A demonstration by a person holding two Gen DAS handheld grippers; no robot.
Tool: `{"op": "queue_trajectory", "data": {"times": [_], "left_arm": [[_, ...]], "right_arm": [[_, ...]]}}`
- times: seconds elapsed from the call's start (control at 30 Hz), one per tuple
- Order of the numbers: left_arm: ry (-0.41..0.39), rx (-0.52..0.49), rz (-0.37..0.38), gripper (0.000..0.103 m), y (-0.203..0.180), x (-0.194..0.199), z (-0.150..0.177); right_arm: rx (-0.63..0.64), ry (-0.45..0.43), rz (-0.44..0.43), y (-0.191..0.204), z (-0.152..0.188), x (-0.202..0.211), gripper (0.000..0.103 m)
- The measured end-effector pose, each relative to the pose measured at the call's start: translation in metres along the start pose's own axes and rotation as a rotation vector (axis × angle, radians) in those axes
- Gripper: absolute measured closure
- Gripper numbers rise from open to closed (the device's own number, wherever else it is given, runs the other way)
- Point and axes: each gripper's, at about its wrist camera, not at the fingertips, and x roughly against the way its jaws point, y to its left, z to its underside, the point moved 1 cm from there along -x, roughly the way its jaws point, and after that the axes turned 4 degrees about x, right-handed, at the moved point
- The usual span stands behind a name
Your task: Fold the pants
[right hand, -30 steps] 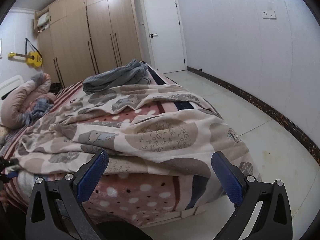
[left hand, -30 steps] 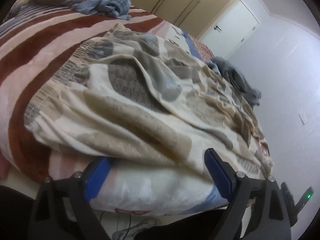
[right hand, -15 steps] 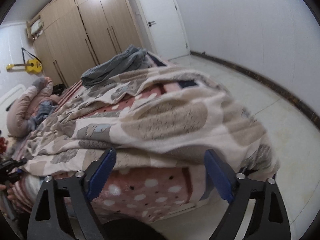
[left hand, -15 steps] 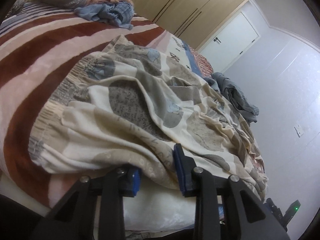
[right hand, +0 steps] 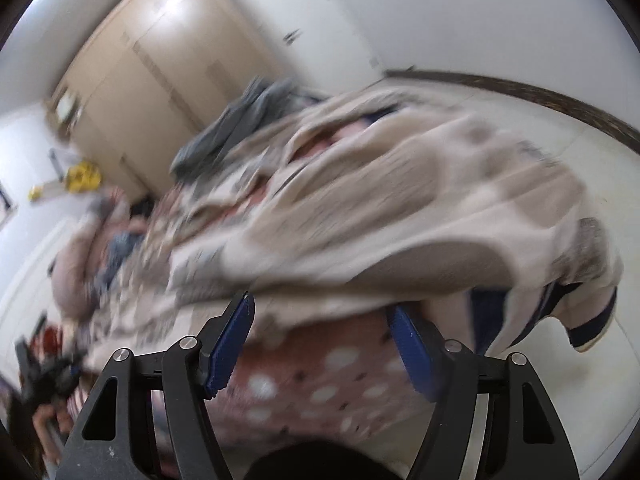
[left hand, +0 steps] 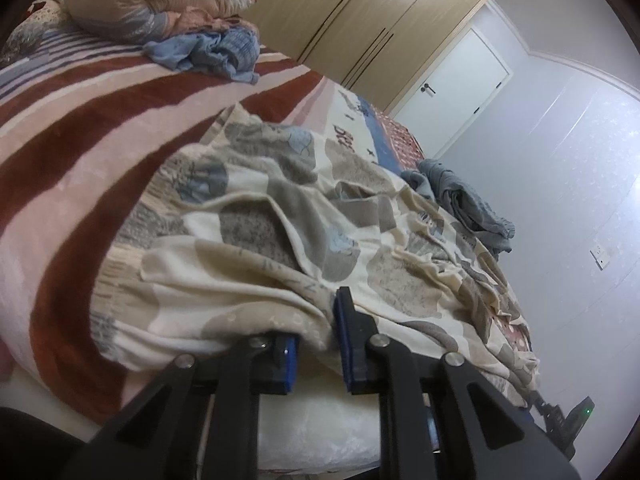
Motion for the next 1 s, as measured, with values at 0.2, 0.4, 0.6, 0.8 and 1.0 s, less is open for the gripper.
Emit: {"op": "queue_trajectory", "data": {"times": [0.2,0.4,0.6,0.8,1.0], "left_arm": [[-0.036,-0.022,0.022,0.092,-0.008,0.011,-0.007],[-0.091,-0.071,0.033,0.094,-0.022,0.035,-0.016],[-0.121,-0.101,0.047,0.094,-0.033,0.054,-0.029],[-0.11,-0.107,0.012,0.094,-0.029,0.056,-0.029],[-0.074,-0.102,-0.005,0.094,-0.019,0.048,-0.02]], "right_arm": [[-0.012,-0.015,0.042,-0.009,-0.011,0.006,0.095],[0.002,-0.063,-0.019,-0.004,-0.021,0.027,0.099],[0.045,-0.083,-0.048,0.011,-0.035,0.044,0.099],[0.044,-0.003,-0.026,0.013,-0.034,0.045,0.099],[-0.07,0.036,-0.032,-0.019,-0.004,0.031,0.095]]}}
